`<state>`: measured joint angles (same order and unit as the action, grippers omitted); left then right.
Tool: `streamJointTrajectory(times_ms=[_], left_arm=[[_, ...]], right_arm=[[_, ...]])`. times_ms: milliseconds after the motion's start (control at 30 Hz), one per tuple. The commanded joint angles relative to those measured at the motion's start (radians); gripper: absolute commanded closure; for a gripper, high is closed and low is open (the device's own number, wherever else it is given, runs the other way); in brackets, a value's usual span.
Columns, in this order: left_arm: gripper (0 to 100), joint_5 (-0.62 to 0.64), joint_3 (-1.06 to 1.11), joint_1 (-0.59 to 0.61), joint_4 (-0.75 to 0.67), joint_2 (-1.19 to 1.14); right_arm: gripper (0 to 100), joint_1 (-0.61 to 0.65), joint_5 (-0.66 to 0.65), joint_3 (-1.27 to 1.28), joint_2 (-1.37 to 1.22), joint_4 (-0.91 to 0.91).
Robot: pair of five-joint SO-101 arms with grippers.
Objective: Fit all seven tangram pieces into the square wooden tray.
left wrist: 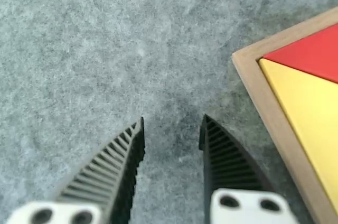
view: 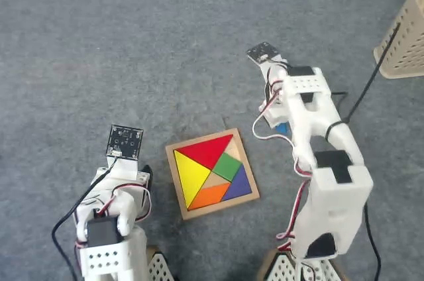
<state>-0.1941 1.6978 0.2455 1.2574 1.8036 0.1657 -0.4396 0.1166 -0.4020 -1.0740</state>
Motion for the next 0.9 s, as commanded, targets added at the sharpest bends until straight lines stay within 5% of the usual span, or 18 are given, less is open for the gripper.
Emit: streamJointTrajectory(times_ms=[0,867], left_arm=[[83,-0.005,-0.012,0.000,0.005,0.006],[83,-0.005,-0.012,0.000,0.005,0.006]], right_arm=[[87.2,-0.005,0.006,0.120,0.090,0.097],[99.1,-0.070,0.153,0.238,0.240,0.194]])
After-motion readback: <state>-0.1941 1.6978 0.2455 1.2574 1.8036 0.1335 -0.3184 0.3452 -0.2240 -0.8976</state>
